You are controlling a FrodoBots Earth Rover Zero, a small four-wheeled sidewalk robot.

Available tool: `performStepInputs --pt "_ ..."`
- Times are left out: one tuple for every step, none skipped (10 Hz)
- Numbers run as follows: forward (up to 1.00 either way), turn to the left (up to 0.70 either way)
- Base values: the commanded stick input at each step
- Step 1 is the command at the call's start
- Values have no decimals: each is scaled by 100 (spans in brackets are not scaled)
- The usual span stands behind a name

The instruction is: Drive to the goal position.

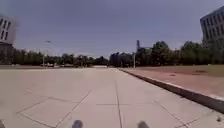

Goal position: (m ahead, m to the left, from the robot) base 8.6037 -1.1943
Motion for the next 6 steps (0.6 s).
performStepInputs --pt "85 0" --pt "85 0" --pt "85 0" --pt "85 0" --pt "85 -4" --pt "85 -24"
